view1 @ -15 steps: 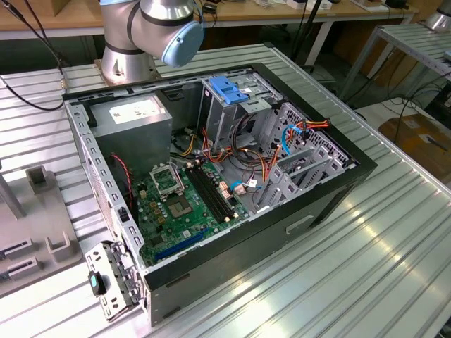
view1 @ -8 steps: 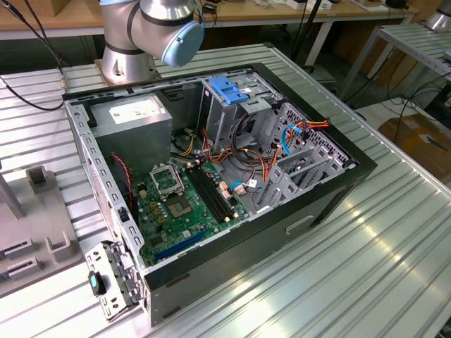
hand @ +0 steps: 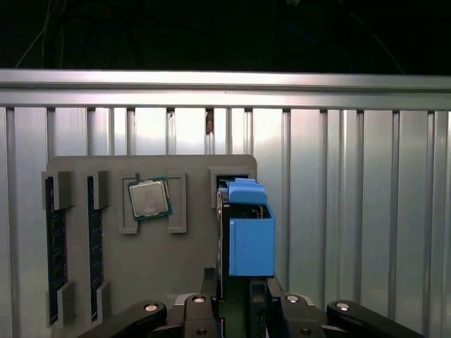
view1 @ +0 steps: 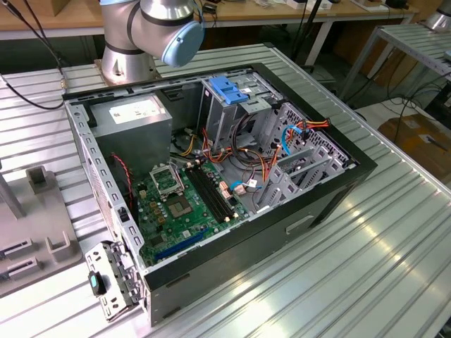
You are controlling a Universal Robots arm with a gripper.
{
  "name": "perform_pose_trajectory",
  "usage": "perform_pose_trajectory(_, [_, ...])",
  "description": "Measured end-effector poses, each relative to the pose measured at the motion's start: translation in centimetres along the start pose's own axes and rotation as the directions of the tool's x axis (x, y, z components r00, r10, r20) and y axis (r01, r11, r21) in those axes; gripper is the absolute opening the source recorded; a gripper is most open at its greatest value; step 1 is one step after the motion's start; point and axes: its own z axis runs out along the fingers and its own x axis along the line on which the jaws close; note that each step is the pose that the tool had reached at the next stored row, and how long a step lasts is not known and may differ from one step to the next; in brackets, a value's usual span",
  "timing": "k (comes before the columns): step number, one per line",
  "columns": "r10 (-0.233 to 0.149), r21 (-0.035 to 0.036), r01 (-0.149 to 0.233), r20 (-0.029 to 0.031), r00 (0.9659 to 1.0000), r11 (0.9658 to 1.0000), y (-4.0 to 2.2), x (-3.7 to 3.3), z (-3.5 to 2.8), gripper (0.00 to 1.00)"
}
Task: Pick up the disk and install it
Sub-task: 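Pick up the disk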
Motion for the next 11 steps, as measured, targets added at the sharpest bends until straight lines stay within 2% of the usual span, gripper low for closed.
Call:
perform_pose_trajectory(2, [0.0,0.0001,0.0,0.0001,1.0,1.0,-0.01,-0.02,-0.51,0.35])
perform_pose_trajectory(5, [0.0,0.0001,0.0,0.0001,1.0,1.0,-0.03,-0.06,-1.78,0.35])
perform_pose_trajectory(7, [0.0,0.0001,0.0,0.0001,1.0,1.0,-0.04,-0.08,-2.35,0.35])
perform_pose_trajectory(11, [0.0,0.0001,0.0,0.0001,1.0,1.0,-0.04,-0.08,-2.37,0.35])
